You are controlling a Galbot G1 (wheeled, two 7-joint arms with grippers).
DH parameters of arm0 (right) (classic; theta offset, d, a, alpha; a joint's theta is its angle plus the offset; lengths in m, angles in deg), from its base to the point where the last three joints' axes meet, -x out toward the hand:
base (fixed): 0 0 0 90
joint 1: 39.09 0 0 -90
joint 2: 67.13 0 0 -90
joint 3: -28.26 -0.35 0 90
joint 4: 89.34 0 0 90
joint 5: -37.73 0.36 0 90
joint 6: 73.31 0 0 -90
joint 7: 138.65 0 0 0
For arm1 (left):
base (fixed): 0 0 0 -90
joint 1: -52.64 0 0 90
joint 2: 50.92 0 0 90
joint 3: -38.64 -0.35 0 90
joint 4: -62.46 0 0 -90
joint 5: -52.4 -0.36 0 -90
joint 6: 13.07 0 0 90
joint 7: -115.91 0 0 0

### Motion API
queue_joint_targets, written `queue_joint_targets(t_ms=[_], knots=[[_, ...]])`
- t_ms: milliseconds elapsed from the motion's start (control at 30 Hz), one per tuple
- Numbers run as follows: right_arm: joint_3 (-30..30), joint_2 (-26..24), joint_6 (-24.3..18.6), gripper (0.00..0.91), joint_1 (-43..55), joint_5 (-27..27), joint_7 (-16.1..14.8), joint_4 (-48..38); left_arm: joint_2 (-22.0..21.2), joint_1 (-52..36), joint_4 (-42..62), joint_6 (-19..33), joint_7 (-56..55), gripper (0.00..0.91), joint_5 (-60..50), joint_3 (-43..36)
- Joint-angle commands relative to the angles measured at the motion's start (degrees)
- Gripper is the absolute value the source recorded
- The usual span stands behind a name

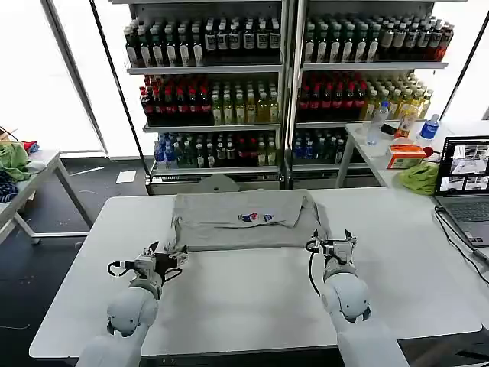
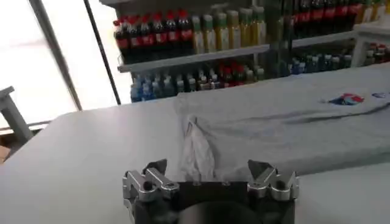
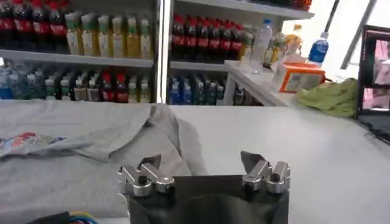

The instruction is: Fold and organize the clothes.

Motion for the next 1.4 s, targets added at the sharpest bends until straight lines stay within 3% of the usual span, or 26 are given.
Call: queue_joint_targets(t_ms=[33,367,467,567,600,633,667,700,733,767,1400], knots=[[-0.2,0.1,-0.6,0.907,-0.5,1.2,0.0,-2.1,-0.1,-0.2,1.3,0.5,-0.1,0.907,-0.1,0.2],[-0.1,0.6,-1.2,0.907,-0.7,1.1,-0.4,-3.8,-0.3,-0.3,1.8,0.5,-0.1,0.907,-0.1,0.1],[-0.1,1.0,-1.3,0.806,-0.8,1.2,-0.5,-4.5,-0.5,-0.3,2.1,0.4,-0.1,0.877,-0.1,0.0],[-0.1,1.3,-1.4,0.746,-0.8,1.6,-0.9,-5.4,-0.5,-0.1,2.3,0.2,-0.1,0.433,-0.2,-0.1],[-0.1,1.4,-1.4,0.725,-0.7,1.9,-1.1,-5.8,-0.5,0.0,2.3,0.2,-0.1,0.353,-0.2,-0.1],[-0.1,1.4,-1.4,0.725,-0.7,2.0,-1.2,-6.1,-0.5,0.0,2.4,0.1,-0.1,0.353,-0.2,0.0],[-0.1,1.5,-1.5,0.685,-0.8,2.1,-1.4,-6.7,-0.5,0.1,2.5,0.1,-0.1,0.191,-0.3,0.0],[-0.1,1.6,-1.7,0.514,-0.9,2.1,-1.8,-7.0,-0.6,0.1,2.5,0.1,-0.1,0.06,-0.3,0.0],[-0.1,1.6,-2.1,0.383,-1.1,2.1,-2.2,-7.2,-0.5,0.2,2.6,0.1,-0.2,0.06,-0.2,0.1],[-0.1,1.6,-2.6,0.01,-1.4,2.1,-2.4,-7.4,-0.5,0.2,2.6,0.1,-0.2,0.02,-0.2,0.1],[0.1,1.1,-2.5,0.0,-5.8,1.8,-2.6,0.0,-0.7,1.9,0.9,0.6,1.3,0.0,-0.7,-0.2]])
